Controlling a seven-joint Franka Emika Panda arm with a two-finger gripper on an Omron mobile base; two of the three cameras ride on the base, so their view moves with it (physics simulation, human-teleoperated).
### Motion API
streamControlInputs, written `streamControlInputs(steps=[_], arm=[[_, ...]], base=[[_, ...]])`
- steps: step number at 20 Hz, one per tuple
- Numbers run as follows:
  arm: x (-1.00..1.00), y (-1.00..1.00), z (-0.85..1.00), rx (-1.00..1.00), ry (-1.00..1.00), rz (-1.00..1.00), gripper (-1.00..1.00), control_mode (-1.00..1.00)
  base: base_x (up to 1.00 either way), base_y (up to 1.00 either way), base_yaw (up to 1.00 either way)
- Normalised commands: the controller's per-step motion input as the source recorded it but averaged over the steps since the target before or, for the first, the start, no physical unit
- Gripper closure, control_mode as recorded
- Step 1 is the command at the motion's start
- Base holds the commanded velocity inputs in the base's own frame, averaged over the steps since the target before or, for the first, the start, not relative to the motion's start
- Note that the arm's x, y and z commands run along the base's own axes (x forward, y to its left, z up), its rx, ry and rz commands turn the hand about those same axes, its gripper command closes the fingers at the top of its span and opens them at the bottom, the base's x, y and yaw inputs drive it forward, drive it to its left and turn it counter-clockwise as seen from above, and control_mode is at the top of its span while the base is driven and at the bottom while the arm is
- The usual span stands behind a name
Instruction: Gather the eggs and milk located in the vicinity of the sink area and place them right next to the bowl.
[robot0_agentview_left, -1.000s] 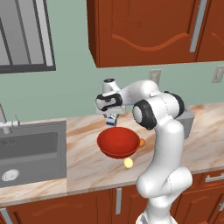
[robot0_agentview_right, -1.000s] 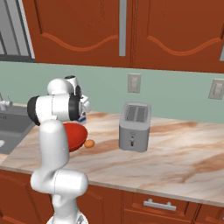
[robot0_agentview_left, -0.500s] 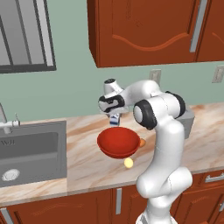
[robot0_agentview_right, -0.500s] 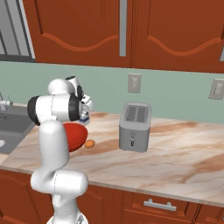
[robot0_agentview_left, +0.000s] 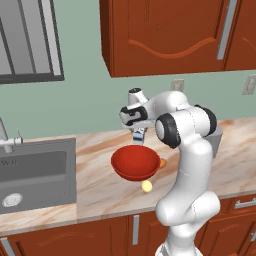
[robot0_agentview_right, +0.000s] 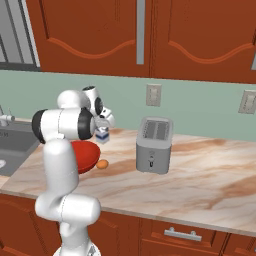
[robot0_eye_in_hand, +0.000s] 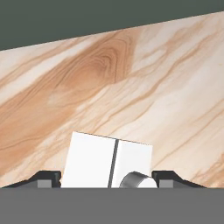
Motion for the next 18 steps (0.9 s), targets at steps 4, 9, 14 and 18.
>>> streamControlInputs(steps=[4, 9, 14, 18], arm=[[-0.08, -0.24, 0.20, 0.00, 0.07, 0.00, 1.00, -1.00], [-0.06, -0.30, 0.04, 0.00, 0.11, -0.02, 1.00, -1.00], [-0.25, -0.25, 0.00, 0.00, 0.02, -0.03, 1.00, -1.00], [-0.27, -0.02, 0.00, 0.00, 0.00, -0.09, 1.00, -1.00]], base=[[0.00, 0.00, 0.00], [0.00, 0.00, 0.00], [0.00, 0.00, 0.00], [0.00, 0.00, 0.00]])
